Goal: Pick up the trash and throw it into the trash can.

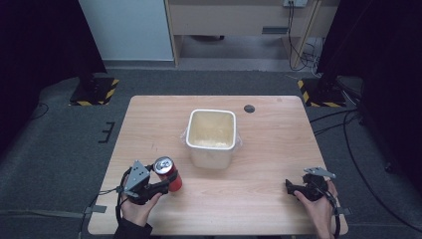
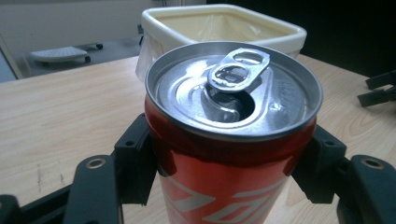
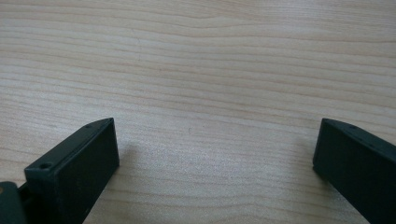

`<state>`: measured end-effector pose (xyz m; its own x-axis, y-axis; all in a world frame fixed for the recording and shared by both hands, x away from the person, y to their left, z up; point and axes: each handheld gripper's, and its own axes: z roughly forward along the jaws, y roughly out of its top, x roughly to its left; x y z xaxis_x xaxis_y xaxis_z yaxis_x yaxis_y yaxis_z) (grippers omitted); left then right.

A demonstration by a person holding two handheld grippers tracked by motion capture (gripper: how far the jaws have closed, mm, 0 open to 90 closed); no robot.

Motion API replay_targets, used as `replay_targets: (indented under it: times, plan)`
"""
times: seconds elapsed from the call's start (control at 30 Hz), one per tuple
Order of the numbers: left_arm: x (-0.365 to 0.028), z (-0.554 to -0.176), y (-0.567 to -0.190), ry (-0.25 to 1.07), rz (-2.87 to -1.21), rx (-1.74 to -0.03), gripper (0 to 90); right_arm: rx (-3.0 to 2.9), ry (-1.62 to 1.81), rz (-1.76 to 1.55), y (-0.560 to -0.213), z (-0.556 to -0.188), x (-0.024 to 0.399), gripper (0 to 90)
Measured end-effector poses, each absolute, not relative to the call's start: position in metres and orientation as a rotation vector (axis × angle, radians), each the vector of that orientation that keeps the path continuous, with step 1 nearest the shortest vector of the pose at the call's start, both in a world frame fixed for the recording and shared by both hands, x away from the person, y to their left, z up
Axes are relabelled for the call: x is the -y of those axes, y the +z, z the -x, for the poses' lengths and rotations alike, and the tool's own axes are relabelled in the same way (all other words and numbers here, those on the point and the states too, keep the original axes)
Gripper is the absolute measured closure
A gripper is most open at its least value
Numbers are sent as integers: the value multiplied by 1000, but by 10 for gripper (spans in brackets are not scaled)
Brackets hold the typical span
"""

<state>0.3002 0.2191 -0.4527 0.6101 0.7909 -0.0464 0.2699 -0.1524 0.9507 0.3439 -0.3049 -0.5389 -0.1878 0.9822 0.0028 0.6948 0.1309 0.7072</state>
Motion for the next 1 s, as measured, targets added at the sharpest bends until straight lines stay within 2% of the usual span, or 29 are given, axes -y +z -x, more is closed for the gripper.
replay_targets:
  times: [0.27,1.0]
  plan:
    - [-221,-296,-431,607,-1670,-843,331,-1947,809,-1607,-539,-344,305,6]
    - [-204,-313,-384,651,-1582,-759,332,-1954,811,-1600,-539,-344,305,5]
